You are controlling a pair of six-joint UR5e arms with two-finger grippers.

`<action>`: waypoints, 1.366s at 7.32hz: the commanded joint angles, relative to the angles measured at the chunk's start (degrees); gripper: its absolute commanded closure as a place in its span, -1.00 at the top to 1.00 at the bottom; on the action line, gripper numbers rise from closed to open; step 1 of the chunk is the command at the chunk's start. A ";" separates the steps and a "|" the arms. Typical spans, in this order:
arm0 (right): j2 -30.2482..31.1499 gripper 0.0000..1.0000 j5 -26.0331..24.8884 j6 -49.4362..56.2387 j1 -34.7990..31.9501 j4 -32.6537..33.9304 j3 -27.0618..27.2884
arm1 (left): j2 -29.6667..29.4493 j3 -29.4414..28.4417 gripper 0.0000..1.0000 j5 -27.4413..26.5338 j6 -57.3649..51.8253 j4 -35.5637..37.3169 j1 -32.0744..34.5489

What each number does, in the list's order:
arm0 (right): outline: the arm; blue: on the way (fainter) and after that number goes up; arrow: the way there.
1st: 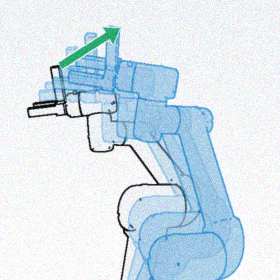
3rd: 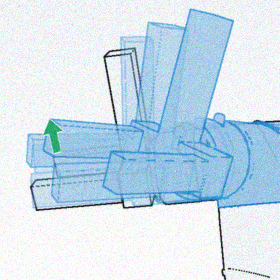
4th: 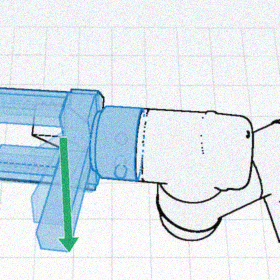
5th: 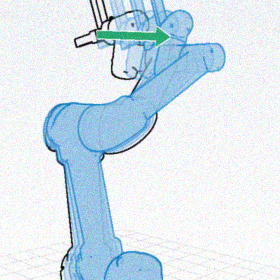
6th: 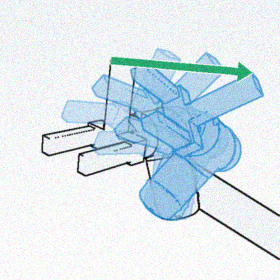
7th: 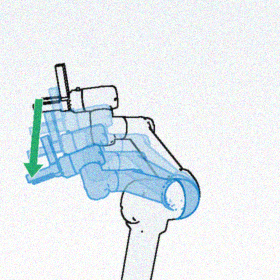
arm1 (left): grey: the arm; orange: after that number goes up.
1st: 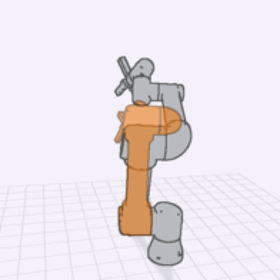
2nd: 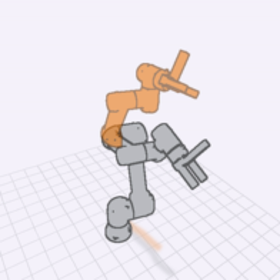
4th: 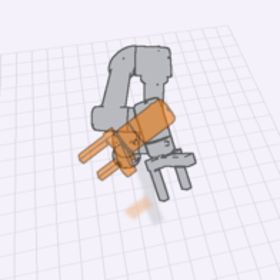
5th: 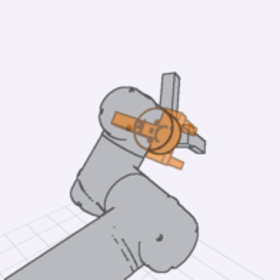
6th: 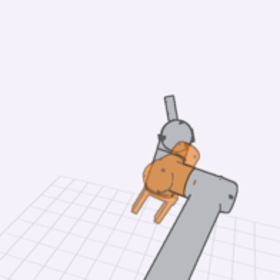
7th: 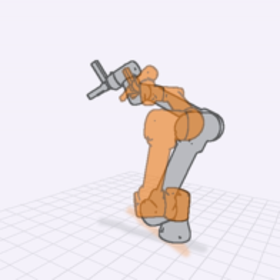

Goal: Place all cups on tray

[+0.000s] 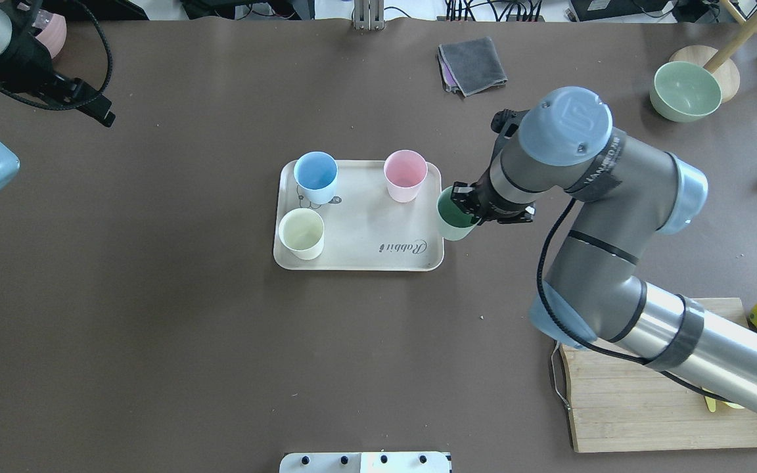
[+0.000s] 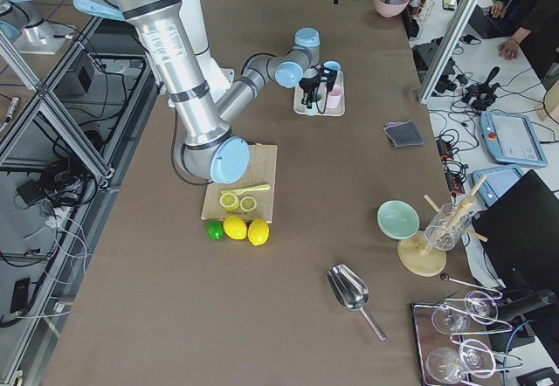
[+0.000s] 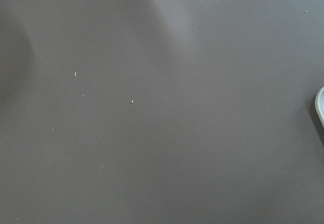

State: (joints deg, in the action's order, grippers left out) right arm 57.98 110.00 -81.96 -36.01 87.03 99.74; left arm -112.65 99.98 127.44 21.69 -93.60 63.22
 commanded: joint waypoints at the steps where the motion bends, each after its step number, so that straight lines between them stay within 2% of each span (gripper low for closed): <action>1: -6.12 -1.00 -2.24 -3.20 3.22 0.68 -4.81 | -0.11 -0.31 0.98 -0.09 0.20 0.00 -0.29; 2: -7.00 -1.00 -2.24 -2.94 3.23 0.33 -5.86 | -0.20 -0.49 0.98 -0.09 0.29 -0.09 -0.29; 3: -6.92 0.98 -2.94 -2.07 3.31 0.07 -5.96 | -0.29 -0.49 0.98 -0.09 0.29 -0.09 -0.29; 4: -7.27 1.00 -5.38 -0.67 3.14 0.15 -5.87 | -0.29 -0.41 0.98 -0.09 0.29 -0.09 -0.29; 5: -7.27 1.00 -4.27 0.83 1.14 0.68 -5.26 | -0.12 -0.40 0.98 -0.09 0.20 0.00 -0.29; 7: -4.92 1.00 3.16 8.17 -6.66 0.86 -4.03 | 0.59 -0.05 0.98 -0.18 -0.41 0.09 0.06; 9: 2.27 1.00 9.41 22.05 -15.44 1.29 -0.09 | 5.65 3.09 0.98 -0.18 -0.77 -0.09 2.50; 10: 6.57 1.00 11.80 31.77 -21.15 2.95 1.15 | 8.56 3.81 0.98 0.69 -5.21 0.09 6.43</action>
State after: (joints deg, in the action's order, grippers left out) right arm 59.30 118.09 -61.22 -50.28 88.55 98.90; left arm -107.70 102.32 127.45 20.05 -93.62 65.86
